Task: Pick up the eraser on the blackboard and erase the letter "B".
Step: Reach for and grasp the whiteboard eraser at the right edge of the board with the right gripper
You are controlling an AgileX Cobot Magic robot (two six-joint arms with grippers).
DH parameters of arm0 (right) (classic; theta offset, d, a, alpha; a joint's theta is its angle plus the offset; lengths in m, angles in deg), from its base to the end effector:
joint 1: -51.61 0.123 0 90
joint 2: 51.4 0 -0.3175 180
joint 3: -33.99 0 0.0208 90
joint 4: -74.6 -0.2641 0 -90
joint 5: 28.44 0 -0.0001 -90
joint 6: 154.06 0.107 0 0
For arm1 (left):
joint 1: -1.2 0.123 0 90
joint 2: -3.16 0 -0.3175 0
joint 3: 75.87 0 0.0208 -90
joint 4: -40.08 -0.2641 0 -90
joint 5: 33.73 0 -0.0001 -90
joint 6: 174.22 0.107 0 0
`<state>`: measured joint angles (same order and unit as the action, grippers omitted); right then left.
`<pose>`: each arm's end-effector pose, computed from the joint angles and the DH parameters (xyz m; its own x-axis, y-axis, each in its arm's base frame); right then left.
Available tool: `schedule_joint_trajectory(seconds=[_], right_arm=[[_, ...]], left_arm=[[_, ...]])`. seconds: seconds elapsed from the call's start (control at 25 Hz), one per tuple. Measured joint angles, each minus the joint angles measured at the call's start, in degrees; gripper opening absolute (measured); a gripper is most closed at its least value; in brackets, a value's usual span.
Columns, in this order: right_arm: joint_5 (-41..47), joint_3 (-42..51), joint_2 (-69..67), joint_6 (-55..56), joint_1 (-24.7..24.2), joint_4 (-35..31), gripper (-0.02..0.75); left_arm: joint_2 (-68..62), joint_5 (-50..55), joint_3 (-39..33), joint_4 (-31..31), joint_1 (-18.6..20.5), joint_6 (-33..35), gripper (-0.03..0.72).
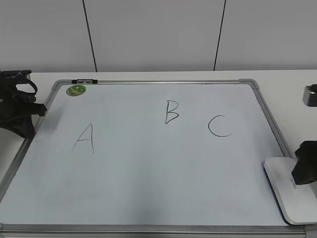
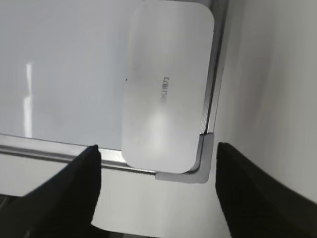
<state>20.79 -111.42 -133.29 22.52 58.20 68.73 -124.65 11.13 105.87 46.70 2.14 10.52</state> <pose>0.2249 0.0343 0.2349 -0.9630 -0.1039 -0.2488 -0.1265 0.9890 0.0768 0.4375 -0.0015 0.1299 -0.9868 -0.0155 -0.1610 -0.0026 0.9968 -0.0802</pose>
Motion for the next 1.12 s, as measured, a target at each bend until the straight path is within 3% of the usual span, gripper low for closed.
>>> schedule_joint_trajectory(seconds=[0.24,0.44,0.88,1.12], right_arm=[[-3.80,-0.45,-9.01,2.12,1.02,0.75,0.631],[-8.14,-0.48,-14.58,2.14,1.15,0.65,0.643],[-13.64,-0.58,-19.99,2.24,1.15,0.65,0.641],[-14.52,-0.60,-19.99,2.36,1.15,0.65,0.541]], left_arm=[[0.00,0.00,0.00,0.00,0.00,0.00,0.043],[0.00,0.00,0.00,0.00,0.00,0.00,0.043],[0.00,0.00,0.00,0.00,0.00,0.00,0.043],[0.00,0.00,0.00,0.00,0.00,0.00,0.043]])
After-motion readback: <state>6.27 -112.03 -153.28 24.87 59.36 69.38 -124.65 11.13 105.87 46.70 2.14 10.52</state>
